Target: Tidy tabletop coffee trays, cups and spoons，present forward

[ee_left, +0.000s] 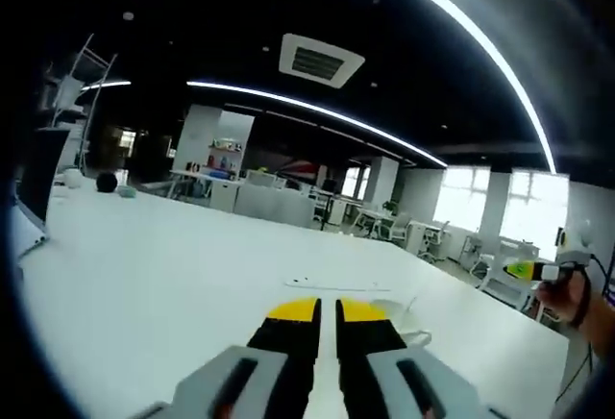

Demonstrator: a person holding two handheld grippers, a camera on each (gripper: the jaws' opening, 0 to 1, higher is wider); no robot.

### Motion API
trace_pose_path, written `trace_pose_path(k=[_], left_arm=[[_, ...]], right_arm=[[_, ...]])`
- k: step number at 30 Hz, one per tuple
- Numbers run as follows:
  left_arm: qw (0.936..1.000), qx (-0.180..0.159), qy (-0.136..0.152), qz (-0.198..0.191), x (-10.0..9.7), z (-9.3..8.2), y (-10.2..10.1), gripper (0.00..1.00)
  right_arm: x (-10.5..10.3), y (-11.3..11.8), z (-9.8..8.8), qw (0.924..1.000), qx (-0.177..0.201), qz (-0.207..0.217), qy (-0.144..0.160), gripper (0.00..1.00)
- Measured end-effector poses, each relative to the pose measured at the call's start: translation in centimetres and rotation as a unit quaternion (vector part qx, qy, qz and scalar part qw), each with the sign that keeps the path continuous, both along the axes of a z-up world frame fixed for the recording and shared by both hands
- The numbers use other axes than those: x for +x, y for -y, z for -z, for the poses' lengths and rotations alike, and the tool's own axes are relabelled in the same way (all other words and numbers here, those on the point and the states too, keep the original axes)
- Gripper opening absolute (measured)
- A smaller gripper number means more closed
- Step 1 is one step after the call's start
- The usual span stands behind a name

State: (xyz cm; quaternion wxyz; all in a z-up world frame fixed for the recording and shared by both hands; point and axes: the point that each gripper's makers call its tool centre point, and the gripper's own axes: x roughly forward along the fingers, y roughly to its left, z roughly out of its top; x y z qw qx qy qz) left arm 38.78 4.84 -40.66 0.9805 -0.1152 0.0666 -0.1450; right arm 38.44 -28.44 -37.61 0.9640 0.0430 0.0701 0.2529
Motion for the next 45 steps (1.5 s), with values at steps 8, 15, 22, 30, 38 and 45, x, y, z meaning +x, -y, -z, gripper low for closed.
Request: trace_pose_path(k=[8, 15, 22, 30, 38, 45], left_arm=[[0.9958, 0.028, 0.086, 0.005, -4.0, -2.5, -1.5, 0.09], [0.9894, 0.062, 0.13, -0.023, -8.4, -3.0, -3.1, 0.09], [0.9838, 0.086, 0.151, -0.046, -11.0, -2.2, -4.8, 0.1], [0.9782, 0.119, 0.162, -0.053, -12.5, -0.7, -5.6, 0.1], [0.9814, 0.11, 0.152, -0.042, -13.2, 1.1, -6.0, 0.11], [0.9818, 0.106, 0.149, -0.053, -13.9, 1.9, -6.7, 0.21]], right_arm=[[-4.1, 1.6, -1.6, 0.9969, -0.03, 0.024, 0.069, 0.22], [-6.5, 5.0, 0.1, 0.9933, -0.049, 0.066, 0.081, 0.23], [-8.1, 7.5, 1.7, 0.9879, -0.059, 0.1, 0.103, 0.26], [-9.6, 8.3, 2.6, 0.9867, -0.063, 0.11, 0.102, 0.28], [-11.0, 8.8, 3.7, 0.9867, -0.058, 0.116, 0.098, 0.29], [-11.4, 8.4, 5.0, 0.9878, -0.058, 0.115, 0.088, 0.31]])
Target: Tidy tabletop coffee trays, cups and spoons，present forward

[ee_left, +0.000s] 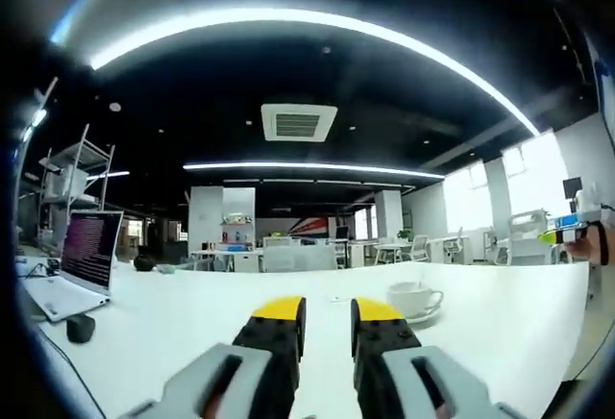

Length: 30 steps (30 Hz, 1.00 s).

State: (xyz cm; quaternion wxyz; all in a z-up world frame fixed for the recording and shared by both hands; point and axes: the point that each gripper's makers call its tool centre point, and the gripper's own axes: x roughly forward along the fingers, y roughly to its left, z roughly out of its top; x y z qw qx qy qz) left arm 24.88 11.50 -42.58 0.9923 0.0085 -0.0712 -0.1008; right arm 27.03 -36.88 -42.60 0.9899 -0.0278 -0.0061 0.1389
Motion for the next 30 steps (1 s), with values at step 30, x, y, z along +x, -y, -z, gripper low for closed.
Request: trace_pose_path(k=[30], left_arm=[[0.9991, -0.009, -0.005, -0.042, -0.6, 0.8, -1.8, 0.31]], right_arm=[[-0.5, -1.6, 1.1, 0.9998, -0.021, -0.002, -0.002, 0.45]])
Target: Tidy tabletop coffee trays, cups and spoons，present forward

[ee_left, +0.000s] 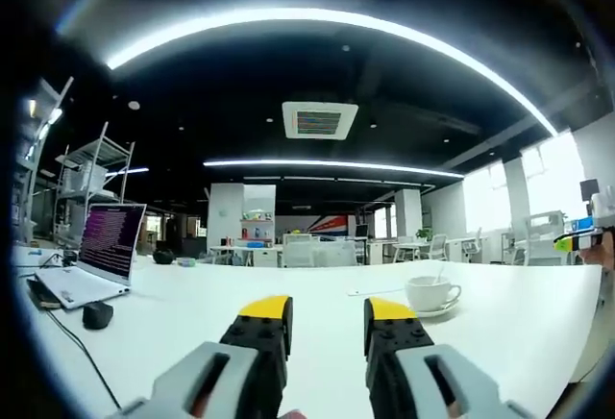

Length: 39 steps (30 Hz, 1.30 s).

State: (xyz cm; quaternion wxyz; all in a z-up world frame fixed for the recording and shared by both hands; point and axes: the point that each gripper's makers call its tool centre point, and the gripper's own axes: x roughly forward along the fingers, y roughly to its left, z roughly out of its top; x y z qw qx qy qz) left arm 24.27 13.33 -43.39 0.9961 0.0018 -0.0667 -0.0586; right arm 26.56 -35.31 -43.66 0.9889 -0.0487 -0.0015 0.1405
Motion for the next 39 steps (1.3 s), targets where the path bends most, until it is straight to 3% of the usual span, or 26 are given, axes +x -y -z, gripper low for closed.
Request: trace_pose_path(k=[39], left_arm=[[1.0, 0.005, -0.004, -0.005, 0.42, -0.27, -0.03, 0.3]], right_arm=[[0.08, 0.31, 0.04, 1.0, 0.005, -0.004, -0.002, 0.42]])
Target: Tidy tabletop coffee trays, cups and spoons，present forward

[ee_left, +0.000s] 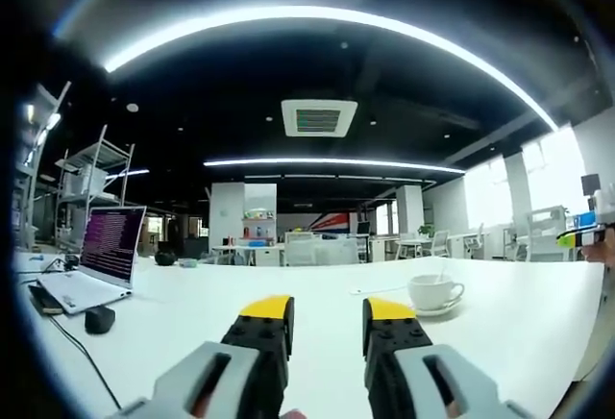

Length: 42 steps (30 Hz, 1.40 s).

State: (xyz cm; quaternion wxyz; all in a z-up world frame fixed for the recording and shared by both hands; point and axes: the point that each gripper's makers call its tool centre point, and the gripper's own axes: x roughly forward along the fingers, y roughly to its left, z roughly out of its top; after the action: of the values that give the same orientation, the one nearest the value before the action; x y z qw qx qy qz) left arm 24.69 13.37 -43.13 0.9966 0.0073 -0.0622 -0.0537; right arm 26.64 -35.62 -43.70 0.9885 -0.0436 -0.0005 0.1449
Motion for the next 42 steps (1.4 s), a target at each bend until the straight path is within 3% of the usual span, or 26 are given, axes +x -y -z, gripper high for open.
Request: trace_pose_path(k=[42], left_arm=[[1.0, -0.003, 0.001, 0.003, 0.75, -0.59, 0.09, 0.29]], right_arm=[[0.37, -0.1, 0.05, 0.9999, -0.01, -0.003, -0.001, 0.41]])
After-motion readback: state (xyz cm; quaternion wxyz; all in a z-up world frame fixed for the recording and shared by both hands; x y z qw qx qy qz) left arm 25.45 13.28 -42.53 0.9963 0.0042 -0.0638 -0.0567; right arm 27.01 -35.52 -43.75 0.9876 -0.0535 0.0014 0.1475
